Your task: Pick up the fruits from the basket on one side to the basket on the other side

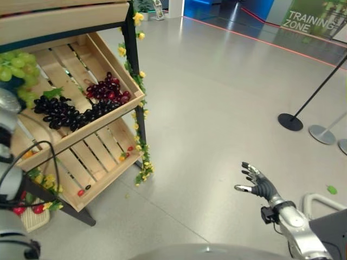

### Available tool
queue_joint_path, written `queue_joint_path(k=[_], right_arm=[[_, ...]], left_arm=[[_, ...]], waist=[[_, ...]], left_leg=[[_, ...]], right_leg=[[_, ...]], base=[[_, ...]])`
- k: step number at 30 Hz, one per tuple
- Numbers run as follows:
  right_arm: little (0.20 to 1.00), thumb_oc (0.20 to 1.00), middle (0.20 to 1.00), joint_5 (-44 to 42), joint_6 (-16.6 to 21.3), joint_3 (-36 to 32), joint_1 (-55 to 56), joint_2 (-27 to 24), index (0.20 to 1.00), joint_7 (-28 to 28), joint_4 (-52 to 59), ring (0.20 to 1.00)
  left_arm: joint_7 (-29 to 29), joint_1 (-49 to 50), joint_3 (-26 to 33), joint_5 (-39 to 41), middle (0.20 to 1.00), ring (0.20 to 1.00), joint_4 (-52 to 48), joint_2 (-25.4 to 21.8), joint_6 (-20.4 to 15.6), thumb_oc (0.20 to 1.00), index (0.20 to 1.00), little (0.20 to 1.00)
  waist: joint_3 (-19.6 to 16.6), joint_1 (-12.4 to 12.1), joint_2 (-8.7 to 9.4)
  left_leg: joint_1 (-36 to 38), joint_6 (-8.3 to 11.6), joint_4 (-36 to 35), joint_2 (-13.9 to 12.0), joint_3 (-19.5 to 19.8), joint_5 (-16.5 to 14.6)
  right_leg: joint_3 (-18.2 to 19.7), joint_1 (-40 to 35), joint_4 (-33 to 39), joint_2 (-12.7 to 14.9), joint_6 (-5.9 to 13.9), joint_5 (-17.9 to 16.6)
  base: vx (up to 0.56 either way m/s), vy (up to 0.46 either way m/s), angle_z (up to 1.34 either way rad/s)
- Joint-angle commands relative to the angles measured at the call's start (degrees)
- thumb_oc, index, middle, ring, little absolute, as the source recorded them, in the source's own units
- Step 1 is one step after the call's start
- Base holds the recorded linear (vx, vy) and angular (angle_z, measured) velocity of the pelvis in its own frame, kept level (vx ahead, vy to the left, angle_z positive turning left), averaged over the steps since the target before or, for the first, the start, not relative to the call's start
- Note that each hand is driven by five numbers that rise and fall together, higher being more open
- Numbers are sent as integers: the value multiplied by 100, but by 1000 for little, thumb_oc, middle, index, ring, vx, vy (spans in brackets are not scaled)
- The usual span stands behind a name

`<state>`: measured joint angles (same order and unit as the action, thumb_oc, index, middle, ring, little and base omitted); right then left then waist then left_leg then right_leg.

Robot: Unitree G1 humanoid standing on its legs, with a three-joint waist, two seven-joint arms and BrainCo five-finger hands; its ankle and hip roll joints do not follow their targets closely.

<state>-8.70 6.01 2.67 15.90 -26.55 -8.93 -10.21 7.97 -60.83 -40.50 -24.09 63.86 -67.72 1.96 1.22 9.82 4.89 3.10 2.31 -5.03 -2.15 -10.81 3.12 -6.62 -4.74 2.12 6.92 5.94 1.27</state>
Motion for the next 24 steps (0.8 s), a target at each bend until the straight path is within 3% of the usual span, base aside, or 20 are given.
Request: queue_joint_path(k=[1, 5, 14, 15, 17, 18, 19, 24], right_arm=[[1000, 1000, 1000, -256, 473, -257, -198, -391, 1000, -42, 448, 1000], [1000, 1000, 1000, -243, 498, -275, -129, -435, 1000, -101, 508, 1000], [1000, 1000, 1000, -198, 481, -422, -49, -354, 1000, -105, 488, 1000], [1000, 1000, 1000, -189, 465, -450, -33, -326, 1000, -110, 491, 1000], [1000, 1000, 1000, -160, 448, -499, -17, -288, 1000, -106, 455, 1000], [1000, 1000, 1000, -153, 446, -524, -6, -264, 1000, -99, 443, 1000], [1000, 1000, 1000, -152, 446, -524, -5, -266, 1000, -99, 444, 1000], [1000, 1000, 1000, -52, 348, -645, 94, -177, 1000, -119, 442, 1000]], left_arm=[[32, -1114, 100, -1084, 200, 200, -30, -226, -84, 200, 200, 200], [-240, -1085, -329, -1498, 200, 200, -127, -361, -240, 200, 200, 200], [-668, -917, -417, -1525, 200, 200, -642, -441, -336, 200, 200, 200], [-712, -922, -419, -1538, 432, 432, -749, -447, -331, 432, 432, 432], [-722, -918, -409, -1577, 404, 404, -1049, -462, -296, 404, 404, 404], [-725, -892, -351, -1550, 815, 815, -1191, -483, -279, 815, 815, 815], [-731, -875, -335, -1552, 1000, 1000, -1205, -489, -274, 1000, 1000, 1000], [-776, -519, 128, -1551, 1000, 1000, -1808, -558, -101, 1000, 1000, 1000]], waist=[[-14, -74, -306], [-2, -87, -323], [8, -112, -359], [14, -121, -357], [21, -141, -343], [22, -154, -332], [22, -151, -334], [37, -212, -294]], left_leg=[[256, -55, 80, 81, 19, -534], [247, -63, 95, 102, 48, -541], [230, -81, 130, 119, 97, -576], [225, -82, 132, 119, 107, -577], [214, -86, 139, 125, 134, -588], [210, -88, 142, 126, 145, -593], [210, -88, 144, 126, 147, -593], [183, -102, 209, 134, 202, -636]], right_leg=[[4, -126, -447, -230, 601, 241], [-16, -142, -442, -222, 602, 242], [-70, -167, -432, -209, 584, 299], [-84, -170, -431, -208, 581, 311], [-98, -178, -427, -203, 571, 326], [-112, -185, -423, -200, 567, 341], [-114, -187, -423, -199, 567, 342], [-145, -210, -425, -183, 554, 383]], base=[[0, 0, 0], [0, 0, 0], [0, 0, 0], [0, 0, 0], [0, -5, 4], [1, -4, 5], [5, -5, 4], [4, -4, 6]])
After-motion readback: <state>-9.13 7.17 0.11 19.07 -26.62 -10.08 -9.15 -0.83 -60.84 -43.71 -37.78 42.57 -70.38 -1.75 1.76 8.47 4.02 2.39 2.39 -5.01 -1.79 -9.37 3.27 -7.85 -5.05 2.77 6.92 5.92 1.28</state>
